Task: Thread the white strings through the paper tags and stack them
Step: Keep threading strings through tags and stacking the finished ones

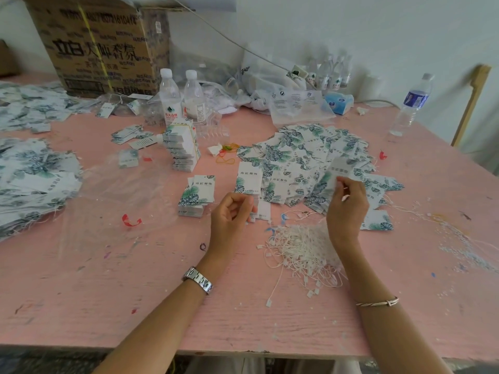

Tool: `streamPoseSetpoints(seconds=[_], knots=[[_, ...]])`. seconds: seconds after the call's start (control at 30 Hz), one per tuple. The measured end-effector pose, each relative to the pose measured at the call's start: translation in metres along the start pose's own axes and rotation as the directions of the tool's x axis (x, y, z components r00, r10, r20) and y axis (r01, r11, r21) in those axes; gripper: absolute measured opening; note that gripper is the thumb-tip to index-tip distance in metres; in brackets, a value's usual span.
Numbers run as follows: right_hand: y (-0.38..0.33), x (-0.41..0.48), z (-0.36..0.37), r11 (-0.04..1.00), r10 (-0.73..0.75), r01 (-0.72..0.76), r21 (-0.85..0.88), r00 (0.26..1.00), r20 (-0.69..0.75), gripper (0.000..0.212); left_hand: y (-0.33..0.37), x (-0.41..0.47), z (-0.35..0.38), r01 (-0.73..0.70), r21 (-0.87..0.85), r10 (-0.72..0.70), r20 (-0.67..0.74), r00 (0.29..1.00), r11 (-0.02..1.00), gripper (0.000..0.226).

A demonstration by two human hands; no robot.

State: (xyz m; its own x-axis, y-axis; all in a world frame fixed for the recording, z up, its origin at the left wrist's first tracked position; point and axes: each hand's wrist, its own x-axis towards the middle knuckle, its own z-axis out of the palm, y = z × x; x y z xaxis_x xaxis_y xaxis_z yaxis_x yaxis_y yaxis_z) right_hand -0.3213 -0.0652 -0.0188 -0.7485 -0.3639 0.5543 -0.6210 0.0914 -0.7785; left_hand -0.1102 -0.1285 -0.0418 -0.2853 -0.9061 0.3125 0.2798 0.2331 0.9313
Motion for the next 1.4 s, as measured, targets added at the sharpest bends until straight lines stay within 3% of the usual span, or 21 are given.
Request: streamPoseSetpoints(seconds=[0.17, 0.47, 0.53, 0.6, 0.7, 0.83, 0.97, 1.2, 1.33, 1.4], knots=[[0.018, 0.012, -0.005, 0.914, 0.14, -0.106, -0.391, 0.988, 0.059, 0.037, 0.001, 0.0, 0.002, -0.033, 0.034, 0.033, 0.009, 0.999, 0.999, 0.016], [0.016, 0.007, -0.006, 0.794, 0.278, -0.138, -0.592, 0.948, 0.152, 0.037, 0.0, -0.002, 0.002, -0.045, 0.133, 0.04, 0.035, 0.999, 0.99, 0.01], [0.012, 0.004, -0.004, 0.813, 0.214, -0.069, -0.578, 0.959, 0.187, 0.037, -0.004, -0.005, 0.0, -0.112, 0.258, 0.104, 0.045, 0.994, 0.96, 0.011], [0.005, 0.0, -0.001, 0.869, 0.066, 0.094, -0.486, 0.951, 0.303, 0.034, -0.006, -0.008, 0.001, -0.203, 0.412, 0.189, 0.076, 0.979, 0.888, 0.016], [-0.007, -0.014, 0.003, 0.885, -0.133, 0.339, -0.319, 0.841, 0.525, 0.022, -0.004, -0.012, 0.004, -0.27, 0.516, 0.256, 0.099, 0.961, 0.813, 0.018], [-0.016, -0.032, 0.011, 0.81, -0.215, 0.517, -0.276, 0.7, 0.681, 0.022, -0.004, -0.01, 0.003, -0.28, 0.556, 0.273, 0.098, 0.957, 0.783, 0.018], [-0.019, -0.039, 0.017, 0.79, -0.229, 0.561, -0.246, 0.642, 0.732, 0.022, -0.005, -0.01, 0.005, -0.276, 0.581, 0.267, 0.104, 0.958, 0.766, 0.019], [-0.02, -0.041, 0.021, 0.798, -0.258, 0.562, -0.219, 0.647, 0.717, 0.012, -0.006, -0.009, 0.004, -0.273, 0.608, 0.267, 0.103, 0.958, 0.746, 0.019], [-0.02, -0.043, 0.02, 0.813, -0.273, 0.556, -0.175, 0.628, 0.729, 0.009, -0.007, -0.009, 0.005, -0.257, 0.604, 0.244, 0.107, 0.964, 0.754, 0.006], [-0.022, -0.043, 0.019, 0.844, -0.32, 0.522, -0.12, 0.671, 0.669, 0.006, -0.006, -0.009, 0.005, -0.22, 0.578, 0.212, 0.082, 0.974, 0.786, 0.005]])
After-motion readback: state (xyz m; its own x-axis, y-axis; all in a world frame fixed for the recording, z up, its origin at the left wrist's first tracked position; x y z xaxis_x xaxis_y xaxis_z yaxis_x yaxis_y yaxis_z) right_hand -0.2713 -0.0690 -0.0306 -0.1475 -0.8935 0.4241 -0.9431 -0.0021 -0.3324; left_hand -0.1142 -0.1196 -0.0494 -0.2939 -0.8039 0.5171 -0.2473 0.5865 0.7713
